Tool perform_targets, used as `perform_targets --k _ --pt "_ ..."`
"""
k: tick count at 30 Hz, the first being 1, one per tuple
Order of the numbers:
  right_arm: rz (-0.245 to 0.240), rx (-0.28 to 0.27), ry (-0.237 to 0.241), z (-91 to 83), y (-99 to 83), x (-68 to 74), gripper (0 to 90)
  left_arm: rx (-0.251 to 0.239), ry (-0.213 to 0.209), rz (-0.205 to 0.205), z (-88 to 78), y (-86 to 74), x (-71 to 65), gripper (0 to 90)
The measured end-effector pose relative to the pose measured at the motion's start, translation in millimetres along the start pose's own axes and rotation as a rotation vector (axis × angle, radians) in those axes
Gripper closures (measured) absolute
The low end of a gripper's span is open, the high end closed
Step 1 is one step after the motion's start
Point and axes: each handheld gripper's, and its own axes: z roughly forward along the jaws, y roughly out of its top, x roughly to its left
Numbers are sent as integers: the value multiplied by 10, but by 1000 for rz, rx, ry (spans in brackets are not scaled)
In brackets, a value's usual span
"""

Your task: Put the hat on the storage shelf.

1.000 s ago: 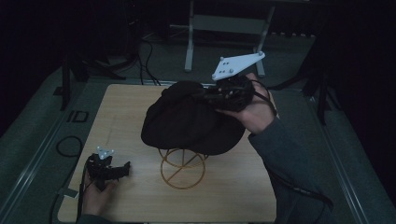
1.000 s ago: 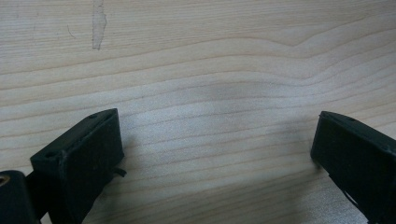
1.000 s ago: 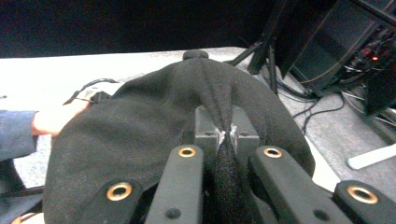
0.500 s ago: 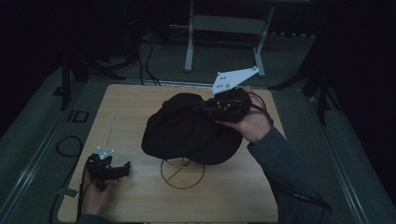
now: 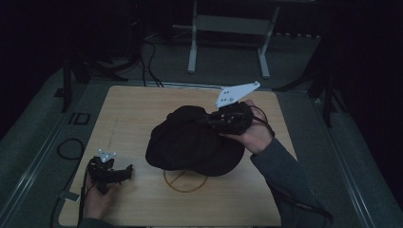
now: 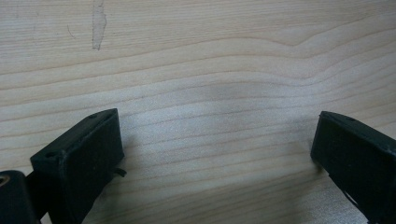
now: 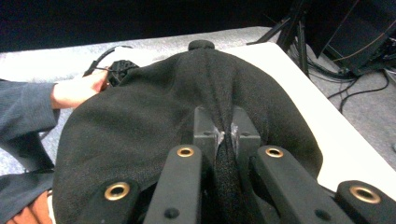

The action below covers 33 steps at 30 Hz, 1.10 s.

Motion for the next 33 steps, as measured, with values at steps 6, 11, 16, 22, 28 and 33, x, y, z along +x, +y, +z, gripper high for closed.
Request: perform_targets --k 6,11,16,22,28,33 --pt "-7 26 21 43 -85 20 806 0 0 0 0 0 0 18" --pt "-4 36 32 71 -135 29 765 0 0 0 0 0 0 18" --pt "-1 62 55 113 -172 27 674 0 0 0 0 0 0 18" --pt "6 61 50 126 -191 19 628 0 0 0 0 0 0 18" --pt "18 45 41 101 -173 15 514 0 0 0 0 0 0 18" --pt "12 64 39 133 -150 48 388 0 0 0 0 0 0 18"
